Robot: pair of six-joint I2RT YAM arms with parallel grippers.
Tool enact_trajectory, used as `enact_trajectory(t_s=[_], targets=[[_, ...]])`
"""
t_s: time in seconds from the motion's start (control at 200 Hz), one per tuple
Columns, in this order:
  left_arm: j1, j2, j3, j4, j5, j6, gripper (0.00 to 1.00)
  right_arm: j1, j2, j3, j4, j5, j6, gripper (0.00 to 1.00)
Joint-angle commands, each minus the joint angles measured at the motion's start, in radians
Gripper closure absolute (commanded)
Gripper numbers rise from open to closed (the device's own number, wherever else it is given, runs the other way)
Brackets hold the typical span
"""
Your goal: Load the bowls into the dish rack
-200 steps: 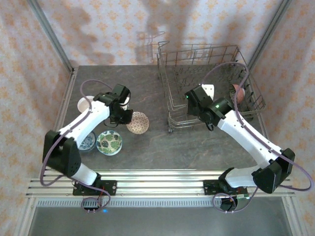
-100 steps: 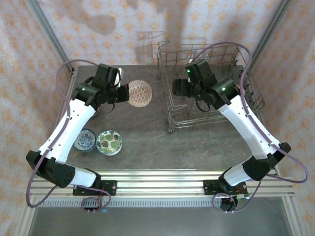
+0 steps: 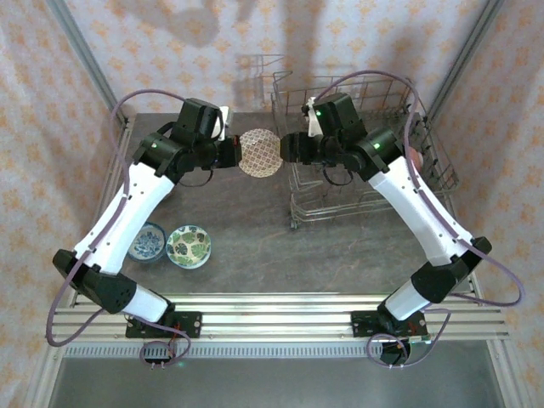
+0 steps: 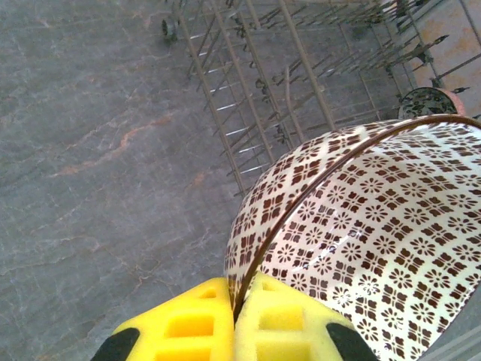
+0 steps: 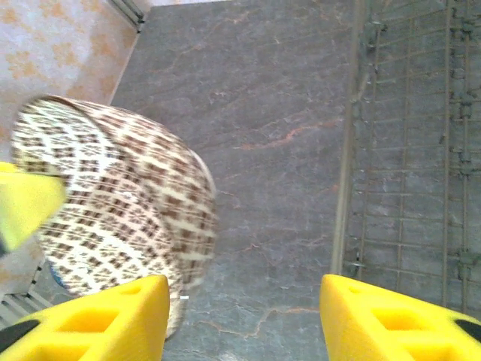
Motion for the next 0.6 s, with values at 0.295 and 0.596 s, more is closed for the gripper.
enact_trajectory(t_s=[0.295,0.596], targets=[[-0.069,0.017,0.104,0.043,0.005,-0.045,1.0,0.004,-0.021,-0.052,0.018,0.084,0.001,0.56],[-0.117,0.037,0.129,0.02,-0.061,-0.056,1.0,0.004,-0.063,-0.092,0.042,0.145,0.019,0.75]])
